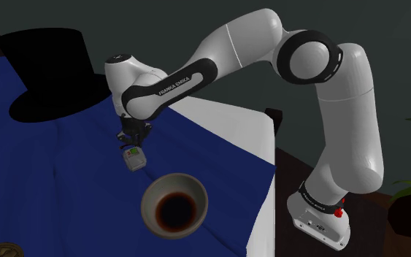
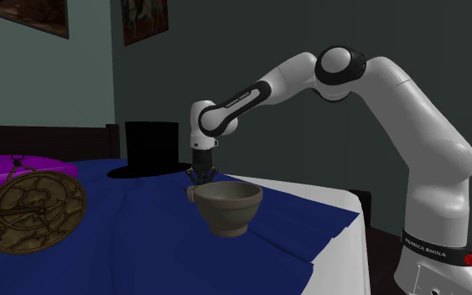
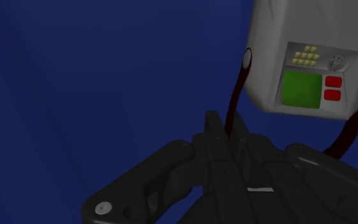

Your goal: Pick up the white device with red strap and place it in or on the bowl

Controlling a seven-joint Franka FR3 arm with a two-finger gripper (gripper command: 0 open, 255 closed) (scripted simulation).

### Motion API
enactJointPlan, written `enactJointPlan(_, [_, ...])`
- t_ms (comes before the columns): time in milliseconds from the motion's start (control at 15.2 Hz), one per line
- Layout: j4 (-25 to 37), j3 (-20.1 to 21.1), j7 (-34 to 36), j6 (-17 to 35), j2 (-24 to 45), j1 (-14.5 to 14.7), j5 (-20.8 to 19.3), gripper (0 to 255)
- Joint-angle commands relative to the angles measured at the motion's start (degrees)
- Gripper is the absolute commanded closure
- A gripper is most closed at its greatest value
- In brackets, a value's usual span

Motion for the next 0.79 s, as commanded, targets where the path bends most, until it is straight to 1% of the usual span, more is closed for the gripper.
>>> enactJointPlan(0, [-0.46,0.23,0.03,0.19,0.20,0.18,0.15,255])
enactJointPlan(66, [-0.41,0.16,0.11,0.45,0.50,0.27,0.03,255])
enactJointPlan(726, [2.68,1.05,-0.90,-5.57,-2.62,-0.08,1.52,255])
